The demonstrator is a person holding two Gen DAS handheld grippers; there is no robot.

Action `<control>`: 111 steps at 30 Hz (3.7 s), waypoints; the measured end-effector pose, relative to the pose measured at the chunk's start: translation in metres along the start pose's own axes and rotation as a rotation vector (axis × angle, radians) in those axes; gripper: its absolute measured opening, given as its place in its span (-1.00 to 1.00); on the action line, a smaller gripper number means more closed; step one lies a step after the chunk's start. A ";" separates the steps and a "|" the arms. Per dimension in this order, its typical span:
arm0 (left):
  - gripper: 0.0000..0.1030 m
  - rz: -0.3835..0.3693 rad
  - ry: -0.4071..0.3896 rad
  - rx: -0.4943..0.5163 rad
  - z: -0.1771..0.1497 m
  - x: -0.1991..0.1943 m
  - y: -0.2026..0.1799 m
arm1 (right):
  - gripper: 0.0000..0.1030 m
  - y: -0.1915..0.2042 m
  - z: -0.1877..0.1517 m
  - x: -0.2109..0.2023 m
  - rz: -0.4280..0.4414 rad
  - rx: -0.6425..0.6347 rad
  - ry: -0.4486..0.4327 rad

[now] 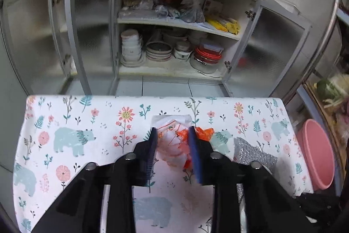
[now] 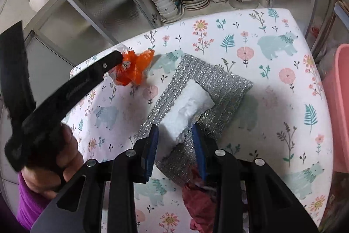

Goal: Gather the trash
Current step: 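Grasp the orange-and-white wrapper with the left gripper while the right grasps the white foam block, then carry the wrapper and foam block over the pink bucket with both grippers, then open both grippers to drop the wrapper and foam block into the bucket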

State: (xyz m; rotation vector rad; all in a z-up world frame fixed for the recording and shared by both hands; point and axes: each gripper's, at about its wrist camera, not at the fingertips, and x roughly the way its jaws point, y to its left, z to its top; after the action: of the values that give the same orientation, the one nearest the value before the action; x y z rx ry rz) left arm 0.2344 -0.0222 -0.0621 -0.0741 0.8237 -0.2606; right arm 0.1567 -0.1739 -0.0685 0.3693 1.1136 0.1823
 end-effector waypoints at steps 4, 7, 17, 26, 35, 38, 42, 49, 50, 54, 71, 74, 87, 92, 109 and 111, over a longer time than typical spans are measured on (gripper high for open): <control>-0.54 0.003 -0.027 -0.013 -0.005 -0.011 0.000 | -0.37 0.000 0.001 0.005 0.025 0.014 -0.019; -0.55 0.003 -0.052 -0.027 -0.007 -0.025 0.006 | -0.53 0.002 -0.002 0.002 0.029 -0.011 -0.045; -0.55 0.072 -0.108 -0.049 -0.026 -0.085 0.015 | -0.78 0.027 -0.014 -0.031 0.058 -0.116 -0.124; -0.55 0.065 -0.124 -0.059 -0.049 -0.134 0.020 | -0.78 0.026 -0.042 -0.066 0.161 -0.151 -0.112; -0.55 0.091 -0.075 -0.063 -0.072 -0.143 -0.005 | -0.78 0.018 -0.072 -0.096 0.128 -0.140 -0.178; -0.55 0.100 -0.075 -0.047 -0.078 -0.149 -0.016 | -0.78 0.017 -0.079 -0.101 0.109 -0.151 -0.196; -0.55 0.106 -0.081 -0.017 -0.083 -0.156 -0.033 | -0.78 0.013 -0.088 -0.110 0.071 -0.171 -0.223; -0.55 0.100 -0.075 0.021 -0.092 -0.160 -0.066 | -0.78 -0.005 -0.102 -0.133 0.023 -0.167 -0.280; -0.55 0.099 -0.076 0.027 -0.094 -0.161 -0.071 | -0.78 -0.008 -0.104 -0.136 0.018 -0.164 -0.287; -0.55 0.094 -0.075 0.054 -0.098 -0.160 -0.089 | -0.78 -0.024 -0.109 -0.148 0.000 -0.144 -0.312; -0.55 -0.005 -0.051 0.188 -0.089 -0.125 -0.195 | -0.78 -0.115 -0.098 -0.189 -0.129 -0.005 -0.427; -0.55 -0.036 -0.051 0.219 -0.085 -0.117 -0.218 | -0.78 -0.131 -0.091 -0.195 -0.162 0.019 -0.452; -0.55 -0.213 -0.026 0.255 -0.066 -0.073 -0.285 | -0.78 -0.198 -0.069 -0.193 -0.336 0.094 -0.480; -0.54 -0.236 -0.002 0.284 -0.070 -0.052 -0.305 | -0.78 -0.209 -0.062 -0.183 -0.380 0.105 -0.477; -0.44 -0.242 0.047 0.308 -0.073 -0.012 -0.312 | -0.74 -0.220 -0.050 -0.162 -0.434 0.116 -0.433; -0.36 -0.248 0.045 0.309 -0.073 -0.013 -0.310 | -0.71 -0.220 -0.049 -0.161 -0.434 0.113 -0.428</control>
State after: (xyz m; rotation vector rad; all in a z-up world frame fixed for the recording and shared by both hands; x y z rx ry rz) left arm 0.1106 -0.3155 -0.0506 0.1206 0.8103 -0.6220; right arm 0.0337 -0.4202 -0.0357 0.2434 0.7572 -0.3323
